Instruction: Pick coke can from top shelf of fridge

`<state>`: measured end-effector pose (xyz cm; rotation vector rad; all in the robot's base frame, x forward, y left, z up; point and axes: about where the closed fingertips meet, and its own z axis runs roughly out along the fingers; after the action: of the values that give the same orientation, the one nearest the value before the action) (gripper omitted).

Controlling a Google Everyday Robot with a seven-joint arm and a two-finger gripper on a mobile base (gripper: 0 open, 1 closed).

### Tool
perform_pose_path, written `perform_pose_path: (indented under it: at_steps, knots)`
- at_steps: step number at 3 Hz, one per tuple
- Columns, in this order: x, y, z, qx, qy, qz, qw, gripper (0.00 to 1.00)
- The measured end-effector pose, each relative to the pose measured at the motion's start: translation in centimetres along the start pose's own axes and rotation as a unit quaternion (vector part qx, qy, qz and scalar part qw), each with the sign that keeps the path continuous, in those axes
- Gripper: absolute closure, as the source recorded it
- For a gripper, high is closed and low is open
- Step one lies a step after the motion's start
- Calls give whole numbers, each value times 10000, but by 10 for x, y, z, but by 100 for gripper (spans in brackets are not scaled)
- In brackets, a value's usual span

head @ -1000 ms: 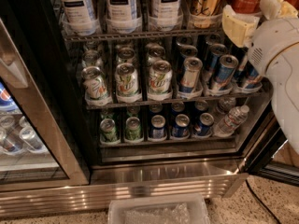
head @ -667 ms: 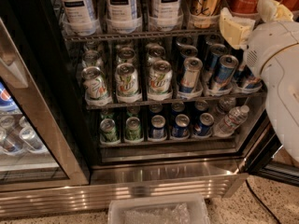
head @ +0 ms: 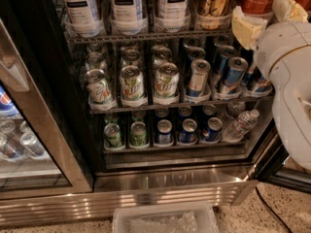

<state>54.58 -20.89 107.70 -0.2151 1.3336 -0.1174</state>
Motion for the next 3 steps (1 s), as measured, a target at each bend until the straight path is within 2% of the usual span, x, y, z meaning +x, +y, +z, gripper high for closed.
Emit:
perform_pose_path:
  at_steps: [3]
  knots:
    - [-15,-12,20,270,-247,-110,9993,45]
